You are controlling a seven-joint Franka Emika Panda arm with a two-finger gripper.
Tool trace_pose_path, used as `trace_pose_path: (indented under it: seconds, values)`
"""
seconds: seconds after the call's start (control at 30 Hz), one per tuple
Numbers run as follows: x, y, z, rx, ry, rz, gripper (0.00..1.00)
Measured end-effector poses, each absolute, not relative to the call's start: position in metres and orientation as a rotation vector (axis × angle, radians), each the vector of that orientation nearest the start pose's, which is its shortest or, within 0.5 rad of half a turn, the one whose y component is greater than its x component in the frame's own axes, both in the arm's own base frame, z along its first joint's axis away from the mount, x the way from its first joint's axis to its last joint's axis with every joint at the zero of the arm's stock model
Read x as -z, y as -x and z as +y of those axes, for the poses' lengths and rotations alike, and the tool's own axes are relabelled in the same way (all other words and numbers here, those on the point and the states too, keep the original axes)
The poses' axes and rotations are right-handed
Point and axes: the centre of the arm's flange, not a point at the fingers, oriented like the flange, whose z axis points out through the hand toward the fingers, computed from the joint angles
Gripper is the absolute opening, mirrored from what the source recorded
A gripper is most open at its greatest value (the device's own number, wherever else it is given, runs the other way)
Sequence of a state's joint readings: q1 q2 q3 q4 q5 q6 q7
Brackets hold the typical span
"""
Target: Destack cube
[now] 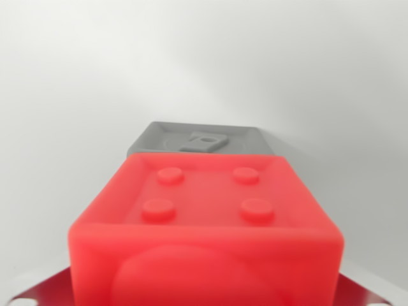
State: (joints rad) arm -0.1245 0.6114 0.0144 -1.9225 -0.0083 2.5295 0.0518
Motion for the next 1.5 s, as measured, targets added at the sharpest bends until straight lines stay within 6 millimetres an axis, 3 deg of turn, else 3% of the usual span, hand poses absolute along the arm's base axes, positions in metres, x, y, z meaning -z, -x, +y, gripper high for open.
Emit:
trace_pose_path:
  seconds: [0.77,1.5]
  values:
    - [-0.171,-0.620,-0.069,-0.006,3.128,0.247,0.00]
    - [-0.217,-0.621,-0.069,0.002,3.130,0.247,0.00]
